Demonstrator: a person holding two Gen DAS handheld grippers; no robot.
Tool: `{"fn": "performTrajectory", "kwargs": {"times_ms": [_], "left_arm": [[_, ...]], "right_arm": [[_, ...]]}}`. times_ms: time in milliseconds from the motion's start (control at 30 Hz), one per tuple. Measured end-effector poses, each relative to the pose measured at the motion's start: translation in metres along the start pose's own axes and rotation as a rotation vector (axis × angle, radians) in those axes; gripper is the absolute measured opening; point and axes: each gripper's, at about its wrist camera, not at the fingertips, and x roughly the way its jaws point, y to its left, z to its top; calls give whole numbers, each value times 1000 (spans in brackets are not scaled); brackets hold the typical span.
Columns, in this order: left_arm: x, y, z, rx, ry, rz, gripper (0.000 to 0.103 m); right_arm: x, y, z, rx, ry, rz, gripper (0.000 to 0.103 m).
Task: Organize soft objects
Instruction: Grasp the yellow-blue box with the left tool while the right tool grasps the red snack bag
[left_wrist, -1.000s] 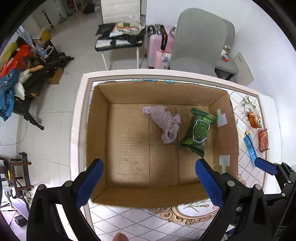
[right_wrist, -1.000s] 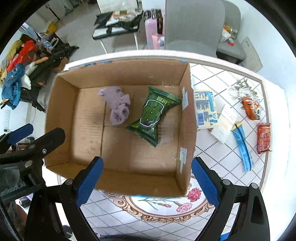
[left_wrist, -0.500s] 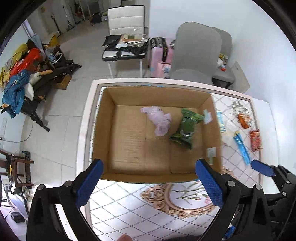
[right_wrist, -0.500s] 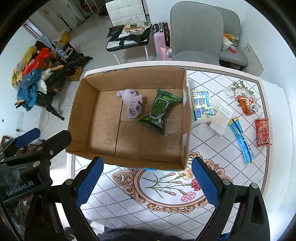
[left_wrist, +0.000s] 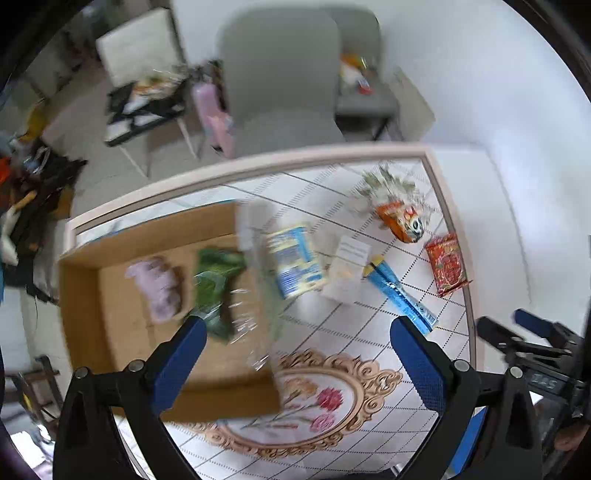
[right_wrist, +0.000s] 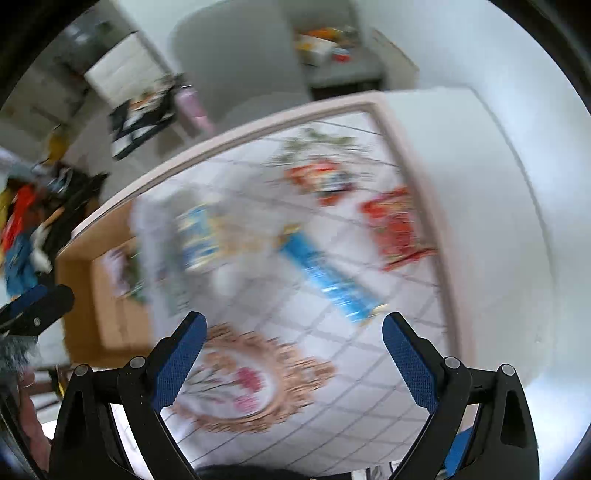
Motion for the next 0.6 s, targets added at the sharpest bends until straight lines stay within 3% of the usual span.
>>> {"fn": "performTrajectory", "kwargs": {"times_ms": [133,233,467,600], "left_arm": [[73,-29,53,31,121,122,102],[118,-38,74,21,183,175,102],[192,-49,91,38,238,308,102],[227,-36,96,19,322,349,102]], "right_arm": [[27,-50,36,39,18,-32,98],[49,-74,54,62,37,-38,98],[103,-103,75,82,114,-37,98],[119,-104,81,62,135,-44,98]]}}
